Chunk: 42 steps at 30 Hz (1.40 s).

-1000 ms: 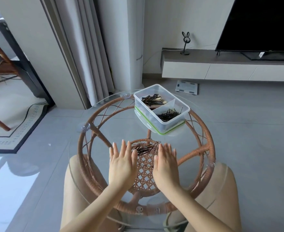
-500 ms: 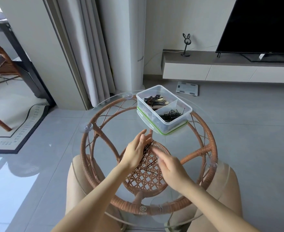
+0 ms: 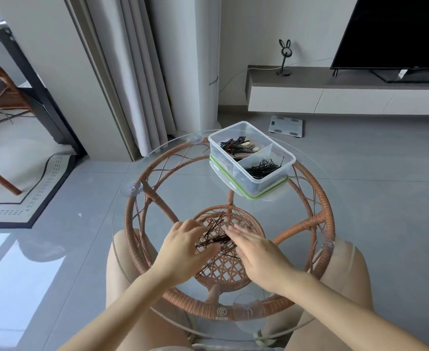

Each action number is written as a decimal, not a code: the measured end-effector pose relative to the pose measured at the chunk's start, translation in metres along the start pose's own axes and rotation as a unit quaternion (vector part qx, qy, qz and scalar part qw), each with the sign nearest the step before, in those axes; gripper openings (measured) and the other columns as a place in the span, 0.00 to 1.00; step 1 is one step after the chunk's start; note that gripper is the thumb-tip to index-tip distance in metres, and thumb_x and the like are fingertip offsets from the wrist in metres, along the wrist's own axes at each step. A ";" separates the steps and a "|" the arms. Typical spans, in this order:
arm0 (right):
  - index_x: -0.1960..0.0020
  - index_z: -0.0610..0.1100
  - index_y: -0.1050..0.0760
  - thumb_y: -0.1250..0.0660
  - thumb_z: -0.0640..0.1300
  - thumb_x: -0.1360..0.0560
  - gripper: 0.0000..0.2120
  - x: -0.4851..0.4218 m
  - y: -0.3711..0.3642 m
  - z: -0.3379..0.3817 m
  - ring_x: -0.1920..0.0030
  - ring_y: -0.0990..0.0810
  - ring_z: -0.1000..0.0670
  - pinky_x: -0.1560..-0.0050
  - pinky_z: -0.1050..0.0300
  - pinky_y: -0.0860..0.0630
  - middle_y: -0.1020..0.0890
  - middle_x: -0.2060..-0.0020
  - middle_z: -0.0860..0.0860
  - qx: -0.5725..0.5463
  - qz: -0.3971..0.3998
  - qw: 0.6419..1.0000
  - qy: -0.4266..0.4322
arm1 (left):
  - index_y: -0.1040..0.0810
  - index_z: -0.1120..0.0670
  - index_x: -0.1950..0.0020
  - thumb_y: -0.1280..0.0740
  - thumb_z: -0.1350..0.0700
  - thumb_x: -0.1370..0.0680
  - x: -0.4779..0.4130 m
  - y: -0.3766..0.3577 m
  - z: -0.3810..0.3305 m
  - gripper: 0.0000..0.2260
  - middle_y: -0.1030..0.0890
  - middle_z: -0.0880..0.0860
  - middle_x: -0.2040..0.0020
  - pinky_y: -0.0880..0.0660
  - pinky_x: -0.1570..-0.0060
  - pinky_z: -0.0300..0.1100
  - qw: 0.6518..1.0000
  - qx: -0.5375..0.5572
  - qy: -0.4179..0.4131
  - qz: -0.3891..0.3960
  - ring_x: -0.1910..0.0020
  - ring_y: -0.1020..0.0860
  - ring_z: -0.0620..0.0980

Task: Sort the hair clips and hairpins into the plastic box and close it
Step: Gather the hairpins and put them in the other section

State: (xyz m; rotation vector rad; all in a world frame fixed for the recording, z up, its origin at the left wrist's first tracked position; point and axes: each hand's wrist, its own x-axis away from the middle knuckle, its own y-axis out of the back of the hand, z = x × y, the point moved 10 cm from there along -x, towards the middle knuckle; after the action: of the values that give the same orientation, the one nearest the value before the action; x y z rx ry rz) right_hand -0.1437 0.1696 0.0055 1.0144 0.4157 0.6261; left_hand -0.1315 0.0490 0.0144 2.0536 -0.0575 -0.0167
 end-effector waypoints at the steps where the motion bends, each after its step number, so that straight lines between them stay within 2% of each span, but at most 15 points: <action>1: 0.26 0.46 0.45 0.46 0.43 0.20 0.23 0.004 0.005 0.001 0.27 0.41 0.54 0.30 0.64 0.51 0.37 0.27 0.51 0.003 0.001 1.000 0.003 | 0.31 0.47 0.32 0.41 0.34 0.28 0.005 -0.005 -0.003 0.29 0.29 0.45 0.36 0.35 0.35 0.42 0.999 -0.034 -0.011 0.022 0.37 0.33 0.46; 5: 0.26 0.49 0.48 0.34 0.60 0.30 0.40 0.002 0.020 -0.008 0.29 0.39 0.53 0.31 0.59 0.48 0.36 0.28 0.53 0.068 0.029 0.997 0.003 | 0.40 0.48 0.27 0.40 0.29 0.35 0.013 -0.013 -0.005 0.41 0.34 0.46 0.32 0.36 0.33 0.44 0.990 -0.132 -0.014 0.046 0.35 0.36 0.48; 7: 0.26 0.49 0.49 0.33 0.65 0.35 0.46 -0.005 0.016 -0.016 0.30 0.41 0.51 0.30 0.54 0.45 0.37 0.29 0.53 0.124 0.070 0.990 0.002 | 0.38 0.49 0.29 0.37 0.31 0.35 0.008 -0.014 -0.007 0.39 0.33 0.48 0.34 0.35 0.35 0.42 0.989 -0.142 -0.011 0.042 0.37 0.35 0.49; 8: 0.27 0.49 0.47 0.33 0.65 0.36 0.45 -0.010 0.015 -0.018 0.32 0.40 0.50 0.31 0.53 0.43 0.36 0.32 0.53 0.137 0.080 0.987 0.005 | 0.35 0.50 0.31 0.35 0.33 0.34 0.005 -0.014 -0.008 0.37 0.32 0.49 0.36 0.34 0.36 0.42 0.990 -0.133 -0.009 0.045 0.38 0.34 0.49; 12: 0.35 0.46 0.31 0.30 0.56 0.32 0.29 -0.029 0.015 -0.012 0.40 0.32 0.50 0.40 0.58 0.36 0.27 0.42 0.51 0.092 0.078 0.992 0.027 | 0.27 0.52 0.39 0.31 0.43 0.30 -0.009 -0.015 -0.017 0.23 0.28 0.50 0.44 0.31 0.44 0.41 0.992 -0.095 -0.019 0.076 0.44 0.30 0.50; 16: 0.44 0.42 0.25 0.36 0.44 0.25 0.11 -0.032 0.011 0.002 0.44 0.28 0.47 0.43 0.54 0.30 0.23 0.49 0.47 0.117 0.096 0.986 0.069 | 0.23 0.54 0.44 0.34 0.52 0.25 -0.012 -0.013 -0.024 0.11 0.22 0.51 0.49 0.28 0.50 0.40 0.992 -0.093 -0.039 0.077 0.50 0.25 0.50; 18: 0.47 0.38 0.26 0.42 0.35 0.24 0.09 -0.028 0.008 0.013 0.46 0.27 0.45 0.44 0.53 0.30 0.23 0.50 0.44 0.179 0.091 0.973 0.115 | 0.22 0.56 0.47 0.37 0.57 0.22 -0.012 -0.013 -0.026 0.07 0.22 0.52 0.51 0.27 0.52 0.40 0.989 -0.116 -0.054 0.077 0.53 0.24 0.50; 21: 0.48 0.37 0.28 0.47 0.28 0.26 0.13 -0.024 0.006 0.024 0.48 0.28 0.43 0.44 0.50 0.30 0.24 0.50 0.41 0.247 0.077 0.953 0.156 | 0.23 0.58 0.48 0.40 0.60 0.21 -0.013 -0.016 -0.031 0.08 0.22 0.53 0.51 0.26 0.50 0.42 0.983 -0.146 -0.071 0.088 0.53 0.24 0.51; 24: 0.47 0.37 0.29 0.48 0.28 0.26 0.13 -0.025 0.006 0.026 0.48 0.28 0.42 0.43 0.50 0.31 0.24 0.50 0.40 0.266 0.080 0.948 0.158 | 0.24 0.59 0.48 0.42 0.60 0.20 -0.015 -0.018 -0.035 0.08 0.23 0.53 0.52 0.28 0.50 0.41 0.979 -0.158 -0.081 0.101 0.55 0.27 0.50; 29: 0.49 0.39 0.28 0.47 0.30 0.24 0.11 -0.028 0.019 0.015 0.48 0.28 0.46 0.45 0.55 0.32 0.23 0.50 0.43 0.219 0.074 0.965 0.122 | 0.26 0.58 0.46 0.42 0.61 0.20 -0.017 -0.019 -0.028 0.07 0.23 0.54 0.49 0.27 0.50 0.41 0.979 -0.150 -0.069 0.115 0.53 0.26 0.50; 33: 0.51 0.41 0.28 0.44 0.36 0.22 0.07 -0.026 0.040 -0.001 0.51 0.30 0.49 0.47 0.58 0.33 0.24 0.52 0.47 0.194 0.054 0.975 0.095 | 0.24 0.58 0.45 0.40 0.55 0.21 -0.019 -0.016 -0.018 0.09 0.22 0.53 0.48 0.27 0.50 0.40 0.985 -0.120 -0.044 0.111 0.52 0.24 0.49; 35: 0.50 0.42 0.28 0.43 0.39 0.21 0.06 -0.025 0.055 -0.009 0.52 0.31 0.53 0.45 0.59 0.32 0.24 0.53 0.49 0.179 0.042 0.979 0.083 | 0.23 0.58 0.45 0.39 0.55 0.21 -0.020 -0.016 -0.015 0.10 0.21 0.52 0.49 0.26 0.51 0.40 0.986 -0.118 -0.041 0.109 0.51 0.23 0.50; 37: 0.50 0.42 0.27 0.42 0.42 0.22 0.06 -0.027 0.073 -0.015 0.52 0.34 0.55 0.46 0.64 0.35 0.26 0.54 0.52 0.160 0.028 0.984 0.068 | 0.22 0.58 0.46 0.38 0.56 0.21 -0.021 -0.016 -0.016 0.09 0.20 0.53 0.49 0.25 0.52 0.41 0.986 -0.120 -0.041 0.108 0.52 0.22 0.50; 39: 0.50 0.42 0.26 0.41 0.42 0.22 0.06 -0.032 0.091 -0.020 0.51 0.32 0.53 0.49 0.64 0.39 0.27 0.55 0.52 0.155 0.019 0.986 0.054 | 0.22 0.58 0.47 0.38 0.57 0.21 -0.022 -0.017 -0.016 0.08 0.19 0.53 0.51 0.25 0.53 0.41 0.986 -0.123 -0.043 0.103 0.53 0.22 0.50; 42: 0.50 0.41 0.25 0.40 0.42 0.23 0.06 -0.045 0.124 -0.030 0.49 0.28 0.48 0.50 0.62 0.38 0.22 0.54 0.48 0.164 -0.011 0.985 0.044 | 0.21 0.58 0.50 0.38 0.60 0.22 -0.024 -0.017 -0.015 0.07 0.18 0.53 0.52 0.25 0.55 0.41 0.986 -0.126 -0.038 0.099 0.59 0.25 0.48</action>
State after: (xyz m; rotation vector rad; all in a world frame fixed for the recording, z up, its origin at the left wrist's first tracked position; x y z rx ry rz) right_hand -0.2312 0.2067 0.1016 1.2972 0.6205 0.5952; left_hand -0.1539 0.0714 0.0055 1.7863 -0.2919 0.0194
